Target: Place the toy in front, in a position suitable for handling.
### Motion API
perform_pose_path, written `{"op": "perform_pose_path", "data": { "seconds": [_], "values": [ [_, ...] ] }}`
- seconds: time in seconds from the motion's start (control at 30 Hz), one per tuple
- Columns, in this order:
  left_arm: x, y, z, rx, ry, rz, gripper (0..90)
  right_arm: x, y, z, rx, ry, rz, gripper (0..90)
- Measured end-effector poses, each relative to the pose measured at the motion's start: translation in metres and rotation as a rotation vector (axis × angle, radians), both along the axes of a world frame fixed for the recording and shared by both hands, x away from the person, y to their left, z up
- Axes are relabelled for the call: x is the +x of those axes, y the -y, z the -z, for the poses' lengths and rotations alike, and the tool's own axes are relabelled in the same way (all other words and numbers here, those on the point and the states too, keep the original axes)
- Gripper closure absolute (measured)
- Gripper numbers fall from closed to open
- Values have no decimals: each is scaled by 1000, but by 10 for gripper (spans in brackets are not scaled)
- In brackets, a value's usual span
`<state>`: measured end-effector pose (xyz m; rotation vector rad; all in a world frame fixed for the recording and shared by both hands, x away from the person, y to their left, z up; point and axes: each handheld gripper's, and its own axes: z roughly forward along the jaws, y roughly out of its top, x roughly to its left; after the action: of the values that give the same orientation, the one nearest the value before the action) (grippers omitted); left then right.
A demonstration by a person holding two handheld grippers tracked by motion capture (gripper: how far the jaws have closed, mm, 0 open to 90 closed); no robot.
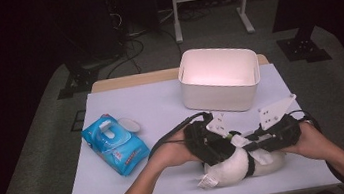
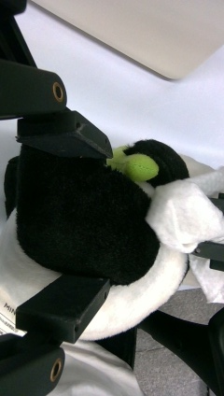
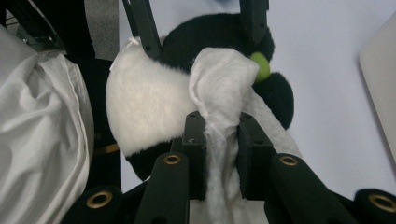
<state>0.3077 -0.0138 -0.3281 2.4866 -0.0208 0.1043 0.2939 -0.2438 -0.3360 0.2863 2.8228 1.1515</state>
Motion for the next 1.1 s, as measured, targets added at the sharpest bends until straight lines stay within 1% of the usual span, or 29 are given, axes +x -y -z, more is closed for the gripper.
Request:
{"op": "perform_pose_path", "data": {
  "seconds": [0.1, 0.17, 0.3, 0.33, 0.4, 0.57, 0.63, 0.67, 0.73, 0.97, 1.07, 1.1],
  "values": [
    [2, 7, 0, -7, -2, 8, 324, 0, 1, -3, -3, 8, 7, 751],
    [6, 11, 1, -19, -13, 9, 323, 1, 6, -2, -5, 14, 19, 751],
    [7, 13, 1, -26, -13, 9, 320, 1, 18, 3, 1, -3, 51, 752],
    [6, 11, 0, -30, -12, 3, 316, 1, 20, 4, -1, -8, 57, 752],
    [5, 9, -1, -35, -8, -6, 308, 1, 24, 8, 9, -17, 65, 753],
    [-3, 4, -6, -30, 33, -19, 290, 3, 27, 11, 20, -25, 63, 755],
    [-5, 1, -8, -40, 30, -20, 283, 4, 27, 11, 18, -22, 63, 755],
    [-5, -2, -9, -53, 19, -21, 282, 4, 27, 11, 19, -21, 63, 755],
    [-5, -5, -9, -61, 11, -23, 283, 4, 28, 11, 25, -22, 66, 755],
    [-9, -12, -12, -55, 7, -32, 277, 3, 28, 11, 25, -21, 70, 755],
    [-10, -17, -12, -52, 1, -43, 274, 2, 30, 11, 27, -14, 77, 754],
    [-10, -17, -11, -48, 0, -43, 273, 2, 32, 11, 31, -18, 83, 754]
  ]
}}
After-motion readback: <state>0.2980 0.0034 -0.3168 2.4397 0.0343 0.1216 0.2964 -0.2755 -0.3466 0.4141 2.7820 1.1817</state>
